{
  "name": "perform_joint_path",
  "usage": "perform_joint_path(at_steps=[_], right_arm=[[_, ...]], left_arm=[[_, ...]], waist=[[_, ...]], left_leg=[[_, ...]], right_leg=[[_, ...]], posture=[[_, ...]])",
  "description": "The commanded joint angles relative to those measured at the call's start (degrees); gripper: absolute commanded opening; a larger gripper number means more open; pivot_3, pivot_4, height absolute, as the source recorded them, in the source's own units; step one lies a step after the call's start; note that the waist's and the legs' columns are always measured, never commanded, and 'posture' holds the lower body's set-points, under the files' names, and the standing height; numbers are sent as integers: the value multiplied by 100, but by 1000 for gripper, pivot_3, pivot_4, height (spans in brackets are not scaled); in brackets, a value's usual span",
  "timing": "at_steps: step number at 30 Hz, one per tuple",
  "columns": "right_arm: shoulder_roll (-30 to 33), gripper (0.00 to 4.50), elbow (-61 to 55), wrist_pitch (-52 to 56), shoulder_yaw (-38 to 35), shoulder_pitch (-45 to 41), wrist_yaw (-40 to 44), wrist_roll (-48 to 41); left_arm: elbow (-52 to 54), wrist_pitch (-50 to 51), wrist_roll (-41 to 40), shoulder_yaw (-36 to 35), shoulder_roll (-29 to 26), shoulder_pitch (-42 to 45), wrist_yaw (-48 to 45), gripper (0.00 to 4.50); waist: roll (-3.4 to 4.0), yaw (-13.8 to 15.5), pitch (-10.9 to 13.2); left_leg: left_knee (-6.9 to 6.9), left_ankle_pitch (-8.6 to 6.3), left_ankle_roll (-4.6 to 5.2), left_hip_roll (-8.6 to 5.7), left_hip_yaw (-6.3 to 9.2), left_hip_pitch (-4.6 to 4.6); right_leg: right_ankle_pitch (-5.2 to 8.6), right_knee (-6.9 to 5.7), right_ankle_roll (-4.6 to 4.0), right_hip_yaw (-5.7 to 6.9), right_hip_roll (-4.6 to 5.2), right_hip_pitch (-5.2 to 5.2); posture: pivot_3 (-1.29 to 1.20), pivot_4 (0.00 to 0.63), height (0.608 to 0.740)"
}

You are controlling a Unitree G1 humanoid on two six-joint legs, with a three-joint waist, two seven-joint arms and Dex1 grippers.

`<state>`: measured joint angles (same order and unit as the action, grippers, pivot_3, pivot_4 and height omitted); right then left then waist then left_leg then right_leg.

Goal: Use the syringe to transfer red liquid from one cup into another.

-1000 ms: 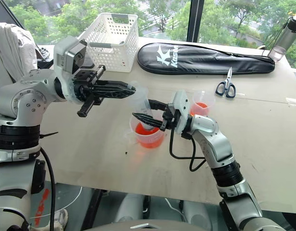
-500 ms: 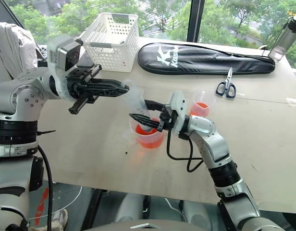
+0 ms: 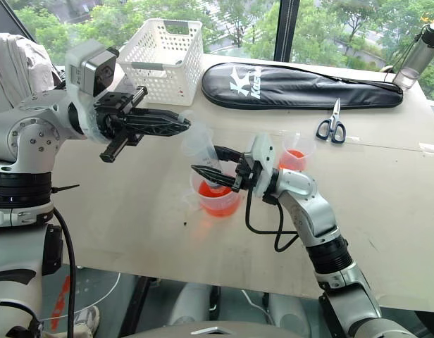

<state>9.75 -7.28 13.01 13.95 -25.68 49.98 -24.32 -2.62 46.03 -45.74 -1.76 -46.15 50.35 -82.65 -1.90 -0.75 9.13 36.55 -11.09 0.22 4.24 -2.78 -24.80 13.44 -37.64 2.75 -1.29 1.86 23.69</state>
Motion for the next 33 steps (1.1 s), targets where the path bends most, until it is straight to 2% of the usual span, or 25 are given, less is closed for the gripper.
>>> perform_joint_path(at_steps=[1, 33], right_arm=[[35, 1493, -47, -22, 121, 75, 125, 36], [43, 1493, -13, -9, 14, 52, 86, 34]], left_arm=[[86, -105, -106, -450, -32, 138, 221, 0], [-242, -329, -116, -540, 8, 139, 189, 0]], waist=[[0, 0, 0], [0, 0, 0]], left_leg=[[0, 0, 0, 0, 0, 0], [0, 0, 0, 0, 0, 0]], right_leg=[[0, 0, 0, 0, 0, 0], [0, -1, 0, 0, 0, 0]], posture=[[0, 150, 724], [0, 150, 724]])
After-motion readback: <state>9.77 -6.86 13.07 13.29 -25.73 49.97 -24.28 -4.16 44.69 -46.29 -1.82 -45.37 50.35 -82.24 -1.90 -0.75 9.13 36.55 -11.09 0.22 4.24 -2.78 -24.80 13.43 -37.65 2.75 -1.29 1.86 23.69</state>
